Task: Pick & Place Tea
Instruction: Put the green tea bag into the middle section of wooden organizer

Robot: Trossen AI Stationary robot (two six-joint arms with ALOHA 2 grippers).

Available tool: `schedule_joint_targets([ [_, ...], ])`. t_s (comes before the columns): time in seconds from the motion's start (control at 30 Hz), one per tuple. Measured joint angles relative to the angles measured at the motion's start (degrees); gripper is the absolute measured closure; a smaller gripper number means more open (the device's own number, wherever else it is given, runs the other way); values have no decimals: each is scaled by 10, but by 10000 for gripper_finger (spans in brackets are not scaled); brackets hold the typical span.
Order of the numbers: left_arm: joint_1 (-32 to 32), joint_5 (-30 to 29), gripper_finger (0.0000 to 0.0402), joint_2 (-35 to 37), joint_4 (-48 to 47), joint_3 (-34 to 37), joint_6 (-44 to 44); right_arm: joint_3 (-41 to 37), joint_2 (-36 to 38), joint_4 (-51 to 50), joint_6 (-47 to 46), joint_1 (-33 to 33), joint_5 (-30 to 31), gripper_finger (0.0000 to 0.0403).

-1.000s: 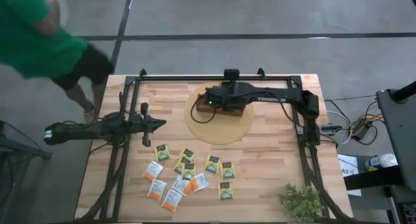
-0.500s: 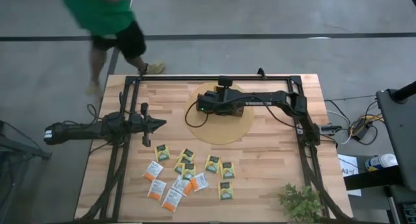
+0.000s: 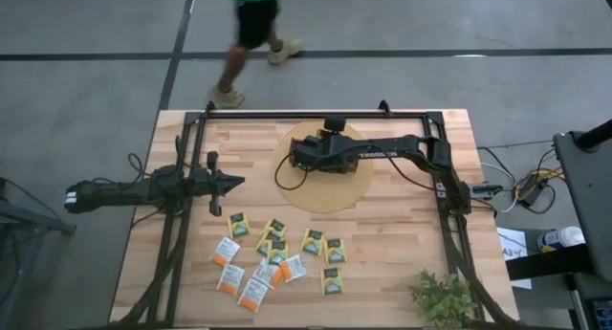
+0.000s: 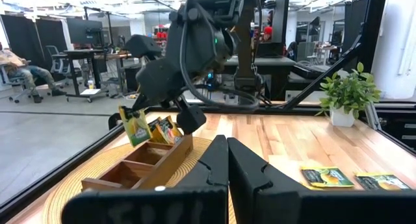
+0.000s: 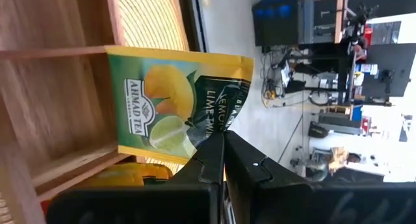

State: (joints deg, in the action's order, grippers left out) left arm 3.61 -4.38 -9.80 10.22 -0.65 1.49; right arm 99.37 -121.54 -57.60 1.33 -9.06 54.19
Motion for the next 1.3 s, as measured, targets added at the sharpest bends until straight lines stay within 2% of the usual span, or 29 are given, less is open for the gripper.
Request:
schedule_joint_targets([
  [0.77, 0, 0, 402, 0, 0, 0, 0, -68, -1, 66, 6, 8, -4, 395],
  [1.3, 0, 0, 402, 0, 0, 0, 0, -74, -2, 74, 8, 5, -2, 392],
])
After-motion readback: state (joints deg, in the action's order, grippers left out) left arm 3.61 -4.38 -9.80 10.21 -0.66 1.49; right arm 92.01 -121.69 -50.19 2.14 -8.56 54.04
